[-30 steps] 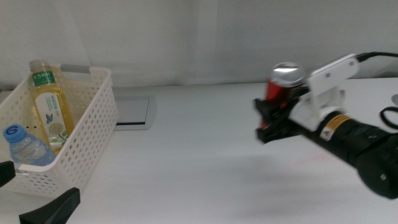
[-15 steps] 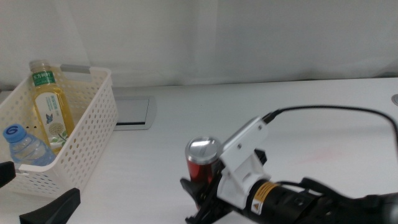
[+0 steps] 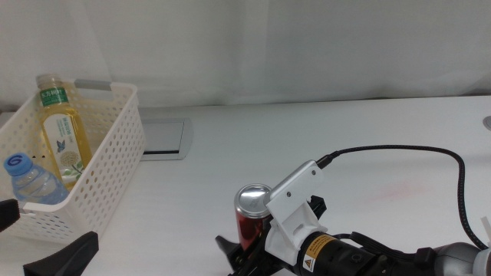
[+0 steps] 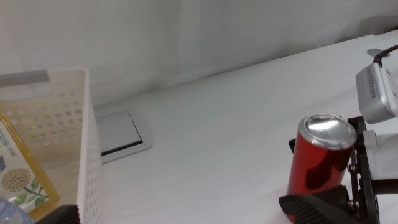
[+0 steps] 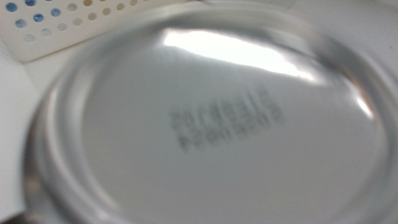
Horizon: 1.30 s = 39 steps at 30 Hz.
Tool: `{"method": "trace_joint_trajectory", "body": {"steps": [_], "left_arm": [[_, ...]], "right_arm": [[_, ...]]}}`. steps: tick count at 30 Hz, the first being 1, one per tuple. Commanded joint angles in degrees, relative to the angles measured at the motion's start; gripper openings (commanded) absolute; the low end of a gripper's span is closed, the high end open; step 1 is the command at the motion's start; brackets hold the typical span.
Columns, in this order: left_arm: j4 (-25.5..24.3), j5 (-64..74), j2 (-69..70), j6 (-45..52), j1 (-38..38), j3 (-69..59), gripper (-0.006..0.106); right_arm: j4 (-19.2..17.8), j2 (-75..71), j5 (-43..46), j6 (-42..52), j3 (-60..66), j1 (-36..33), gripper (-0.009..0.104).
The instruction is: Use arms to grab the bottles and put them into the dustbin to the left of the table.
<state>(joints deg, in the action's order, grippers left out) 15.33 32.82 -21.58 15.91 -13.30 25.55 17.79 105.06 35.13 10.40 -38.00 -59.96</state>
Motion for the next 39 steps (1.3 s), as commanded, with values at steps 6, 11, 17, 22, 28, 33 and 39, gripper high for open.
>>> {"method": "trace_joint_trajectory", "body": {"steps": [6,11,17,22,28,33,39], "left_arm": [[0.2,-0.2,0.2,-0.2,-0.3,-0.2,0.089],[0.2,-0.2,0.2,-0.2,-0.3,-0.2,0.089],[0.2,-0.3,0.2,-0.2,-0.3,-0.2,0.089],[0.2,-0.6,0.2,-0.2,-0.3,-0.2,0.089],[0.2,-0.9,0.2,-0.7,-0.3,-0.2,0.089],[0.2,-1.3,0.2,-0.7,-0.3,-0.2,0.089],[0.6,-2.3,0.2,-1.3,-0.3,-0.2,0.089]], "right_arm": [[0.8,-1.4,-0.6,0.2,-0.1,-0.1,0.103],[0.8,-5.8,-7.5,2.1,-0.1,-0.1,0.103],[9.1,-13.5,-21.1,11.7,-0.1,-0.1,0.103],[19.3,-20.4,-29.7,21.6,-0.1,0.0,0.103],[20.8,-28.9,-35.1,23.0,2.3,2.9,0.103],[19.0,-35.8,-42.7,23.0,7.4,9.4,0.103],[9.9,-46.7,-50.1,21.3,9.5,26.5,0.103]]}}
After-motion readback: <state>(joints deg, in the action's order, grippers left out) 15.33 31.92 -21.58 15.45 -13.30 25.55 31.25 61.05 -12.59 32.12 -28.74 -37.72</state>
